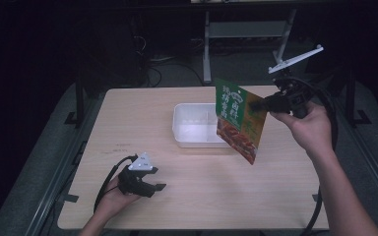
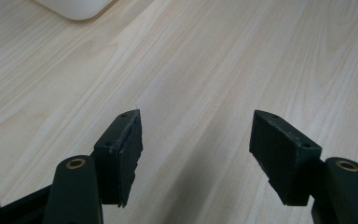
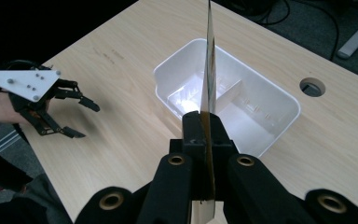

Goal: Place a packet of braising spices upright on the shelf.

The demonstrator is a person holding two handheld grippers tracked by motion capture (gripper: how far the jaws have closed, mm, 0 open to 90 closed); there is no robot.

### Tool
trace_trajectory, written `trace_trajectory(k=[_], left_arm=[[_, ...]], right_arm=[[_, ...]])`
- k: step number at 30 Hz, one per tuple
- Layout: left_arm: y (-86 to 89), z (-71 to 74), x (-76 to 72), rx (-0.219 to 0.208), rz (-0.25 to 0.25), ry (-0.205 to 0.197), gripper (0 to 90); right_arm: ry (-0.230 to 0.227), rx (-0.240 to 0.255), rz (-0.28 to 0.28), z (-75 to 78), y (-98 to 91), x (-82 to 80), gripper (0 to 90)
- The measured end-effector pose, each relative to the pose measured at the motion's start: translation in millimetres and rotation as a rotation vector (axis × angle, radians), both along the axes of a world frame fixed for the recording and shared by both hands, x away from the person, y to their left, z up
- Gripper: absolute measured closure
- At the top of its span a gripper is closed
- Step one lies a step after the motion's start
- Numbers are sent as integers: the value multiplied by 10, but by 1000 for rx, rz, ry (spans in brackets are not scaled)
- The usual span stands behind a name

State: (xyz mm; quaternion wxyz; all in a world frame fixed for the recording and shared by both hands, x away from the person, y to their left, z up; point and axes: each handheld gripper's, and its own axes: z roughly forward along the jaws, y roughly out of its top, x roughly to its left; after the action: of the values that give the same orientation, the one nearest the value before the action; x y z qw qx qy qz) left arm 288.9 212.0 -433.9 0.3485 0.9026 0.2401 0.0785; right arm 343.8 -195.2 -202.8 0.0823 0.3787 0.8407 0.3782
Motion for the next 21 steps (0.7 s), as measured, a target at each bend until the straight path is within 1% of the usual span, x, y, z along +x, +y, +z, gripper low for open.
trace_trajectory(k=[21], left_arm=[[38,10,13,-12,7,1,338]], right_arm=[[-7,-13,-49,75,145,327,900]])
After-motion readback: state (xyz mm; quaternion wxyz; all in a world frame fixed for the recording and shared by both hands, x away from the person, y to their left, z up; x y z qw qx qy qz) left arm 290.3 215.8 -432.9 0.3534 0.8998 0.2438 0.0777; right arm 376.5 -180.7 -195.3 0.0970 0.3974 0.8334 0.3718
